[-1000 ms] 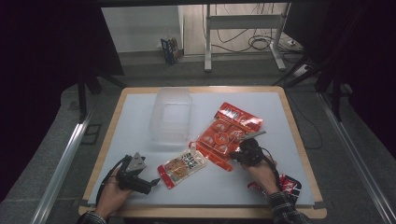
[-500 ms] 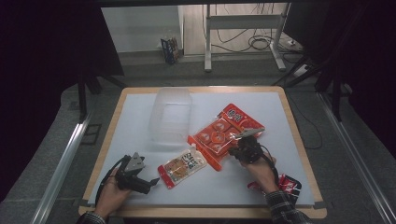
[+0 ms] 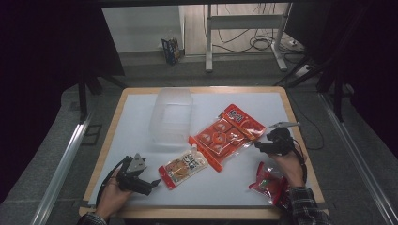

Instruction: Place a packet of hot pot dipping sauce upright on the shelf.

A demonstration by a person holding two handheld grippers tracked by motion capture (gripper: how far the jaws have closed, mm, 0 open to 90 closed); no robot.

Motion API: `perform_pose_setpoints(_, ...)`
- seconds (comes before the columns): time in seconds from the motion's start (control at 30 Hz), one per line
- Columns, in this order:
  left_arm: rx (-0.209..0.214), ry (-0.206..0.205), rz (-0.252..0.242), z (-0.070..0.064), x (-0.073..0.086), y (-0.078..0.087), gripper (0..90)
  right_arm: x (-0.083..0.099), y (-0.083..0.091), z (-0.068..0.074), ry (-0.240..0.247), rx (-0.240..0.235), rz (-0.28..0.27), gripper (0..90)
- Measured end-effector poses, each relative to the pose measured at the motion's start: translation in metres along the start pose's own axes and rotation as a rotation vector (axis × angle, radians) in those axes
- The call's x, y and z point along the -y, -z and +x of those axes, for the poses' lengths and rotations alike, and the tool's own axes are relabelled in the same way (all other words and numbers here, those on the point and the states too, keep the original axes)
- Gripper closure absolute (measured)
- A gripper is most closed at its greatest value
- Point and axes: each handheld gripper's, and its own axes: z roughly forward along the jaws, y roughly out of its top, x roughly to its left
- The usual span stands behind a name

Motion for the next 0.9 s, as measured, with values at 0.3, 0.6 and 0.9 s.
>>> perform_pose_setpoints(0.3, -0.001, -0.002, 0.008, 0.000, 0.000, -0.001, 1.5, -0.010, -0.017, -0.025, -0.013, -0.014, 0.022, 28.3)
perform_pose_setpoints(0.6, 0.001, -0.002, 0.013, 0.000, 0.000, -0.002, 1.5, -0.034, -0.034, -0.026, -0.014, -0.117, 0.013, 40.1)
perform_pose_setpoints(0.9, 0.007, -0.009, 0.021, -0.001, 0.000, -0.003, 1.5, -0.061, -0.047, -0.005, 0.070, -0.152, 0.049, 53.9)
